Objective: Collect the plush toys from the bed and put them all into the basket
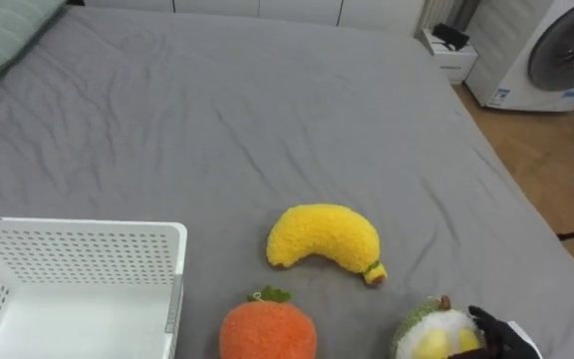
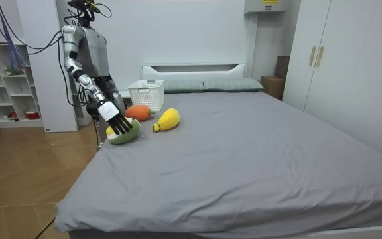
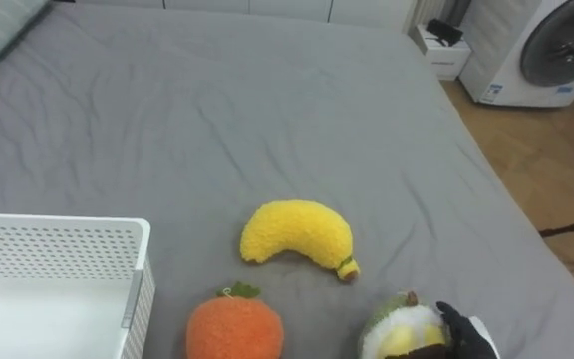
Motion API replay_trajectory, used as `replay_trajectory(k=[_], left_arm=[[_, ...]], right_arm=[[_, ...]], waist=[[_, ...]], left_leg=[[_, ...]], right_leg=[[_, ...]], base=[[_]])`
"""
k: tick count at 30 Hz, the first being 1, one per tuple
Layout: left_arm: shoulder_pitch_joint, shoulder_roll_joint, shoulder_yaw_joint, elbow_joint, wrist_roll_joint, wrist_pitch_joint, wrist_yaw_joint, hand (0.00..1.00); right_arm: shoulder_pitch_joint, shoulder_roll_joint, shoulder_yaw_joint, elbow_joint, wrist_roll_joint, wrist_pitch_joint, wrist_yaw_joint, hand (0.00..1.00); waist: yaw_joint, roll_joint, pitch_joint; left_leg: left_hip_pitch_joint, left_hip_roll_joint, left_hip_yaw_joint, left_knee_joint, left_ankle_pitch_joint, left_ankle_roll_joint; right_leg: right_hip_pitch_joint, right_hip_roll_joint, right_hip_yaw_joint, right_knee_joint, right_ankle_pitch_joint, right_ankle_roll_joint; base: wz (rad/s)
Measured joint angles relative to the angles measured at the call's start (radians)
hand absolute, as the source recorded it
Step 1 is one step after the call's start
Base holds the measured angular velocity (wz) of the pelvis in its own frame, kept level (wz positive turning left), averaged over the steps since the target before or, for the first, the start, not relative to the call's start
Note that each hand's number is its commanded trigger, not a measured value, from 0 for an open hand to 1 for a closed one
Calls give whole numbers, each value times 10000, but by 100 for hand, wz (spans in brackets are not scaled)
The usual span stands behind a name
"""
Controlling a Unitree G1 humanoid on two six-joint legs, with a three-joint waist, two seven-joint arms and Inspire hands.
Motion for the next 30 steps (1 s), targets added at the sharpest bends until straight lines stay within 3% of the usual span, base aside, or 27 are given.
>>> replay_trajectory(k=[4,5,6,7,8,30], left_arm=[[-62,23,0,-2,17,96,0,0],[-62,26,0,-1,18,100,0,0],[-72,29,0,-1,19,115,0,0],[-111,30,0,-2,20,144,0,0],[-131,32,0,-2,20,160,0,0],[-151,35,-4,-258,200,260,75,0]], right_arm=[[-20,-6,-1,6,-378,182,109,3],[-29,-9,-4,23,-424,184,138,40],[-75,-15,-4,73,-497,191,201,52],[-93,-16,-5,73,-542,192,229,91],[-101,-18,-5,73,-559,192,249,100],[-160,-21,18,-244,-2075,503,-145,100]], waist=[[23,8,-3],[29,8,-3],[28,8,-3],[27,9,-3],[29,9,-3],[317,132,-23]], left_leg=[[-33,-9,-76,4,3,0],[-40,-9,-86,3,3,0],[-53,-11,-103,2,3,0],[-69,-14,-125,2,3,0],[-75,-15,-135,2,3,0],[-76,-19,-173,3,4,-1]], right_leg=[[28,7,-47,-27,11,8],[29,7,-59,-30,11,8],[28,6,-80,-37,11,8],[32,3,-106,-39,11,8],[37,2,-115,-41,11,8],[109,1,-134,-45,4,11]], base=[[5],[6],[5],[5],[4],[0]])
